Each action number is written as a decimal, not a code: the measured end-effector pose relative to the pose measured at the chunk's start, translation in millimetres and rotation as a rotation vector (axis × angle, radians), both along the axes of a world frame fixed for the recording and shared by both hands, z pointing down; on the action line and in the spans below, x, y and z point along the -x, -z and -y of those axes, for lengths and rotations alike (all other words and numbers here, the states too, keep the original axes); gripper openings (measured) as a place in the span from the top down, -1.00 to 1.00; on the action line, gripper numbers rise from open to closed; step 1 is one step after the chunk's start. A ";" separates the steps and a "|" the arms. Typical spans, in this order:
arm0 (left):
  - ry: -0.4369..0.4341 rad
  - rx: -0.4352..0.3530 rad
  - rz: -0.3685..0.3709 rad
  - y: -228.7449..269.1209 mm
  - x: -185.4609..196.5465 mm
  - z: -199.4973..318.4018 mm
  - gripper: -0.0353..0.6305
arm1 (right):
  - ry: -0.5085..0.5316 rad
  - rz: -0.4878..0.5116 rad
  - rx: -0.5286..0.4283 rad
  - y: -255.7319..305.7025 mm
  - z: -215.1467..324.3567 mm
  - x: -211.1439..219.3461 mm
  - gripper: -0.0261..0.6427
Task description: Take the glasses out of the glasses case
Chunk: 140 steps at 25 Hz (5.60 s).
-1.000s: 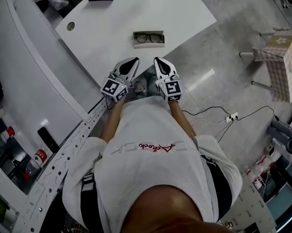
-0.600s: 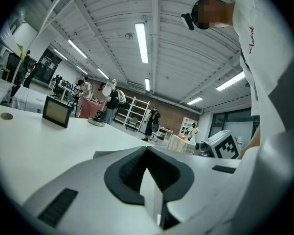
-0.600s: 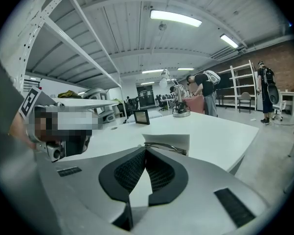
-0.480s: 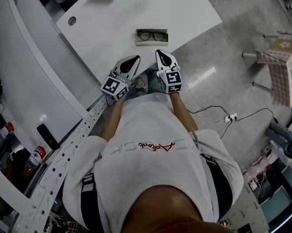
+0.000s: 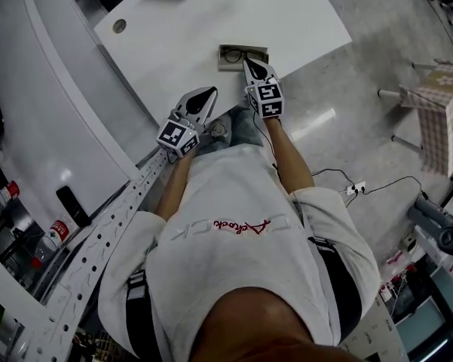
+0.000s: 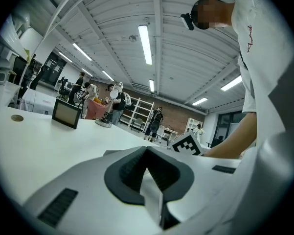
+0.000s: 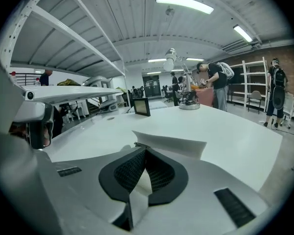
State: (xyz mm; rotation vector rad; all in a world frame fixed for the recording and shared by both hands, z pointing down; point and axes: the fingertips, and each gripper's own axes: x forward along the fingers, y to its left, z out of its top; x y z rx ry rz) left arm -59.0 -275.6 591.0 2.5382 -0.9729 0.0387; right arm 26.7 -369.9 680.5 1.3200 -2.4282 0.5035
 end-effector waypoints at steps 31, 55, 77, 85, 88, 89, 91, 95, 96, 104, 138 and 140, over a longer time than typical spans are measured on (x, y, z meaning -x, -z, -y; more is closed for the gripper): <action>0.018 0.006 -0.011 1.3 12.1 -5.6 0.85 | 0.506 -0.961 -0.149 -46.5 32.6 13.4 0.61; -0.011 -0.027 -0.019 13.6 13.0 -11.9 0.85 | 0.481 -0.975 -0.247 -10.4 26.0 19.2 0.87; -0.067 -0.124 -0.060 48.6 3.6 -23.1 0.85 | -0.163 0.195 -0.052 88.9 16.3 -16.4 0.87; -0.100 -0.162 -0.081 52.7 -0.7 -21.5 0.85 | -0.099 0.204 -0.260 132.5 -28.1 -6.4 0.87; -0.119 -0.167 -0.086 55.7 -9.3 -27.2 0.85 | -0.114 0.195 -0.288 140.4 -58.8 -10.8 0.87; -0.129 -0.168 -0.088 56.9 -11.8 -30.2 0.85 | -0.120 0.196 -0.297 143.9 -69.8 -11.8 0.87; -0.145 -0.170 -0.094 58.7 -15.1 -37.3 0.85 | -0.135 0.191 -0.320 151.6 -92.3 -13.3 0.87; -0.161 -0.176 -0.110 61.7 -22.1 -52.6 0.85 | -0.196 0.212 -0.361 167.0 -134.1 -22.6 0.87; -0.171 -0.174 -0.111 61.6 -25.6 -57.9 0.85 | -0.213 0.218 -0.368 170.1 -144.6 -26.2 0.87; -0.219 -0.150 -0.101 52.9 -38.5 -97.4 0.85 | -0.272 0.235 -0.368 165.1 -194.5 -40.9 0.87; -0.132 -0.166 -0.059 57.5 -70.2 -318.4 0.85 | -0.134 0.194 -0.416 177.7 -395.3 -61.0 0.88; -0.130 -0.170 -0.055 57.5 -67.5 -327.8 0.85 | -0.129 0.196 -0.425 180.4 -403.9 -58.7 0.88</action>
